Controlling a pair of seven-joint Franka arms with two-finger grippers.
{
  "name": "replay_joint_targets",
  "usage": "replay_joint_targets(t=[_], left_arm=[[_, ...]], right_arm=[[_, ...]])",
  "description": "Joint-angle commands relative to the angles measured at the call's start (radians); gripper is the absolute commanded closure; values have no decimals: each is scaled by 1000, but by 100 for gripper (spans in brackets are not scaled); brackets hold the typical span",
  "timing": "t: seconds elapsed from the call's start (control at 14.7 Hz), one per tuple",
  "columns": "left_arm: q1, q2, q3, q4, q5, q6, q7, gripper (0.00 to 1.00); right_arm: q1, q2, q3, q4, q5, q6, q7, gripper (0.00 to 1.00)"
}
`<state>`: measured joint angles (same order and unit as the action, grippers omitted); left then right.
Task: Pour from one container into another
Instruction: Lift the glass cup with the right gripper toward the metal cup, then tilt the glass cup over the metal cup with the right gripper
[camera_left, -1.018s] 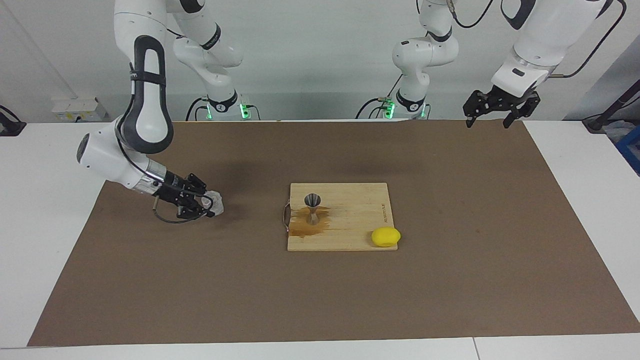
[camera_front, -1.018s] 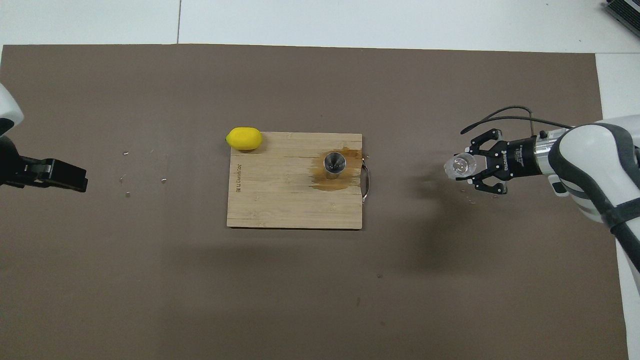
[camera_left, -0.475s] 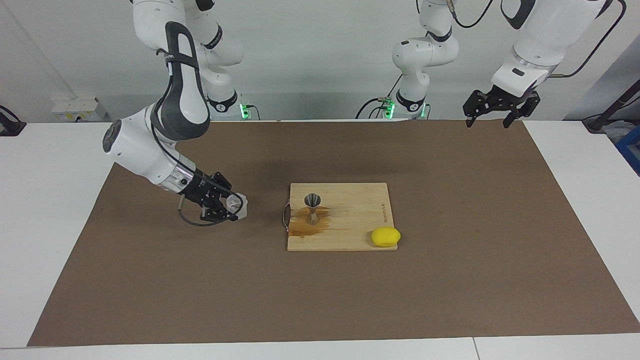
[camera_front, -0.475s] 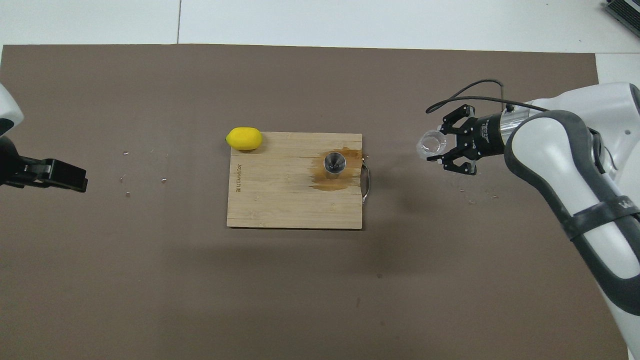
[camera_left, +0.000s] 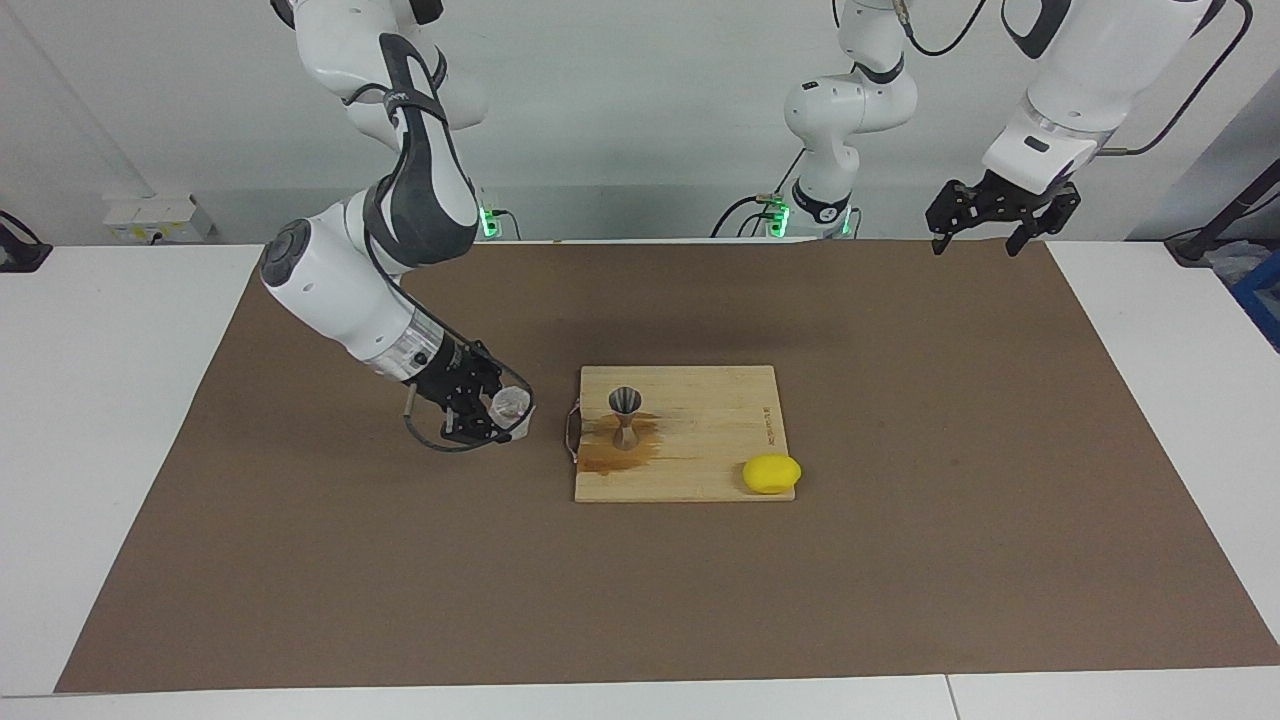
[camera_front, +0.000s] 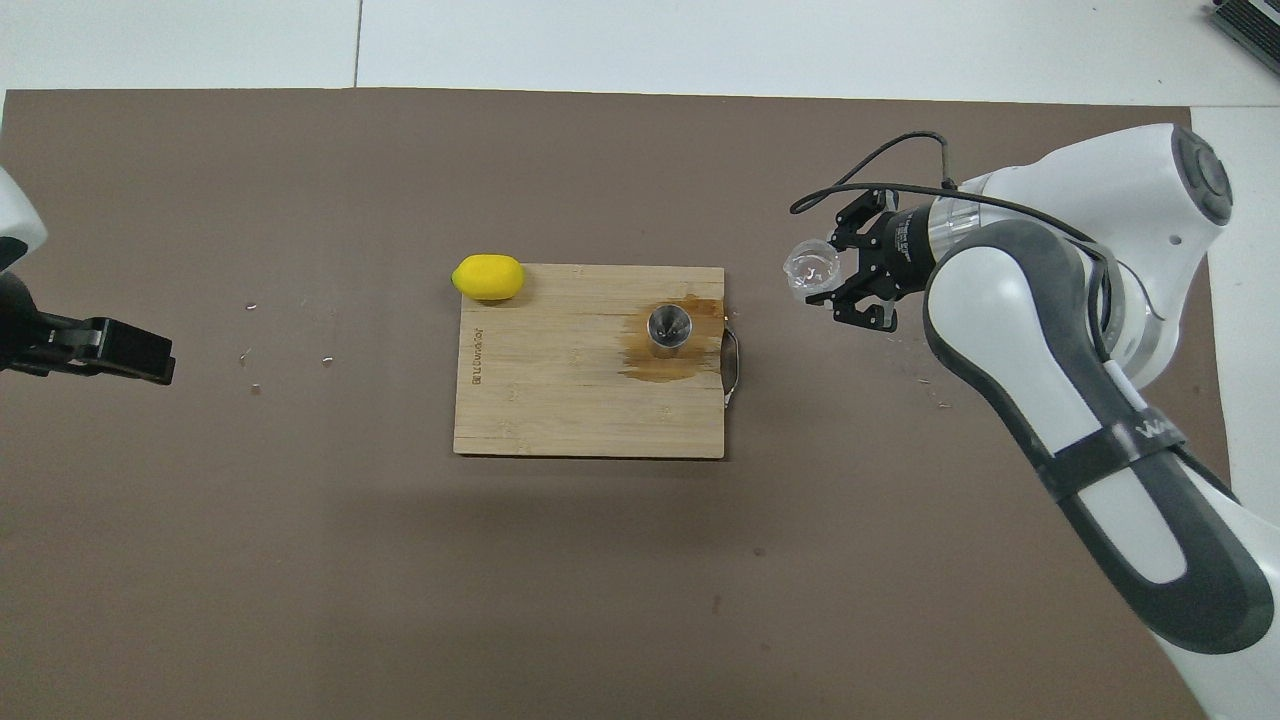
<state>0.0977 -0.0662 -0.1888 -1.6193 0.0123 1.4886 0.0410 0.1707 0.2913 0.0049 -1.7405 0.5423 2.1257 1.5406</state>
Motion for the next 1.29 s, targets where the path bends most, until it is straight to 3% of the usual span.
replay_joint_targets(t=[0.0, 0.47, 1.22], left_arm=[[14, -26, -11, -27, 8, -5, 7, 0], [14, -26, -11, -27, 8, -5, 7, 0], [14, -26, -11, -27, 8, -5, 7, 0]], right_arm=[[44, 32, 3, 47, -56, 39, 85, 100], [142, 55, 3, 81, -168, 65, 185, 100], [213, 62, 4, 82, -380, 48, 197, 100]])
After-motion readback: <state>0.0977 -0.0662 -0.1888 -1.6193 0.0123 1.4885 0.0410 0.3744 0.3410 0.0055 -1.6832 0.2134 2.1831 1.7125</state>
